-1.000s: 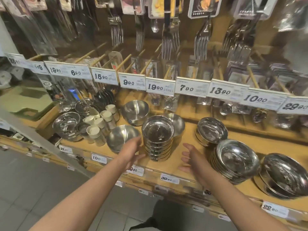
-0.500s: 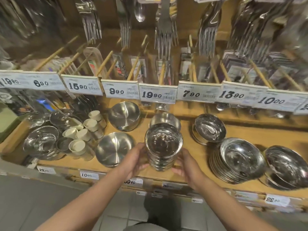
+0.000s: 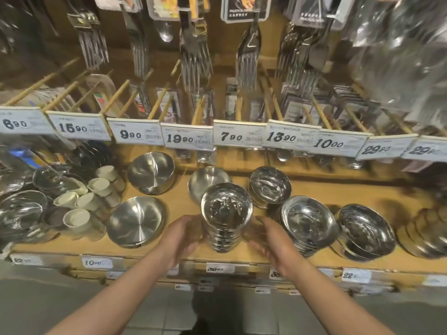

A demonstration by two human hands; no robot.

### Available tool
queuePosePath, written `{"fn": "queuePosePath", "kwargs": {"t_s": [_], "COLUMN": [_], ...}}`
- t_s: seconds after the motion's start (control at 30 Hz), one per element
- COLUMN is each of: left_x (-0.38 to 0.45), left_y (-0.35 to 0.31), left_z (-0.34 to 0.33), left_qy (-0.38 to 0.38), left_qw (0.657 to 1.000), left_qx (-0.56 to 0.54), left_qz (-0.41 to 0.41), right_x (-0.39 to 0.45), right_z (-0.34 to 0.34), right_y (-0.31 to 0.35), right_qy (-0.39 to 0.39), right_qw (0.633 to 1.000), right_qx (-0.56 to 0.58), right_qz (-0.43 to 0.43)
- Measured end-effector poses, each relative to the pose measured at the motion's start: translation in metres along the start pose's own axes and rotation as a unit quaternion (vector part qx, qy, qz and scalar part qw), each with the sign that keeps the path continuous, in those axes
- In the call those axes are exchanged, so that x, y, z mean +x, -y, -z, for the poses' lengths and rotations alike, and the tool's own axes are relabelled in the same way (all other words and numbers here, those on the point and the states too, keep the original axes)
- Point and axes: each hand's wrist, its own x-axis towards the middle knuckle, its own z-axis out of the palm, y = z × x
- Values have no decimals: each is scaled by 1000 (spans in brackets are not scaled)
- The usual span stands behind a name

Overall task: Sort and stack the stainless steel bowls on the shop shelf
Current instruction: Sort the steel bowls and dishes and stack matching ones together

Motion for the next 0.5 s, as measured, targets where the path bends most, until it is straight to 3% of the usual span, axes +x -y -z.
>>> {"fn": "queuePosePath", "kwargs": {"t_s": [0.27,0.5], "left_x": [-11,-60], "left_y": [-44,-62], "left_z": [13,-40], "left_qy": [-151,-181], "left_qw": [983,968], "left_qx": [-71,-71], "left_qz": [-76,-158], "right_x": [-7,59], "right_z": [64,121], "right_y": [85,129], "right_qy": [-45,-1], "right_qw": [976,925], "right_qx": [-128,-339], "right_qz": [168,173]}}
